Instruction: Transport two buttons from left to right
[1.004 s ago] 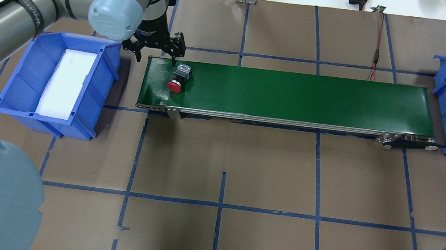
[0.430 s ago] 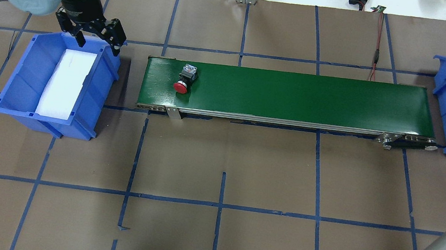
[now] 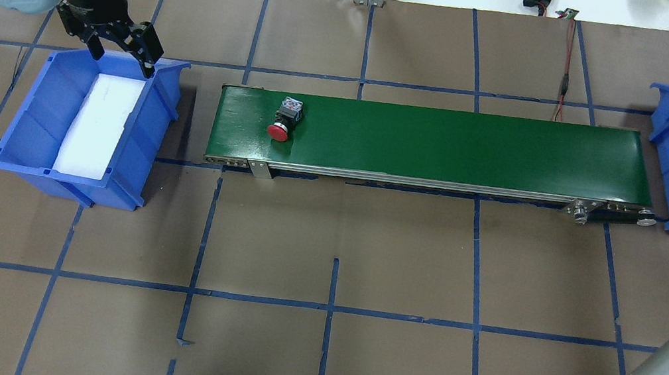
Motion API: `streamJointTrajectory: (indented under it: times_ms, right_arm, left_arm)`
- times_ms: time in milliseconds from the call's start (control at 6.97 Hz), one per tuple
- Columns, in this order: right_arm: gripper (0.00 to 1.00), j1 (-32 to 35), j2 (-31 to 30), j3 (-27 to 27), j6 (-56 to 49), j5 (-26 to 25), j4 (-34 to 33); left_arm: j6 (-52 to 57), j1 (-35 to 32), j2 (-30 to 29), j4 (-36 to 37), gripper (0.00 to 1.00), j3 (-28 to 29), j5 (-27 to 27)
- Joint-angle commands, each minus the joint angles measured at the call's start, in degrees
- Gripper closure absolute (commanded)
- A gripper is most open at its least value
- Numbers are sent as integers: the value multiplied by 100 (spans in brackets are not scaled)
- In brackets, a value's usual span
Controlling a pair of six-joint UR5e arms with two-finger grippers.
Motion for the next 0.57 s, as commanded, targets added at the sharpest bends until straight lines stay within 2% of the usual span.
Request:
streamJointTrajectory:
  times_ms: [0,287,430]
  right_arm:
    - [17,1,11,-7,-73,14,55]
    - [17,1,-58,-16,-55,23,108]
    - [17,1,-320,-33,-64,41,439]
  left_arm:
    - [205,267,675,-91,0,-149,32]
    - [153,217,1274,-119,0,-622,-91]
    - [152,207,1669,-110,0,-825,-74]
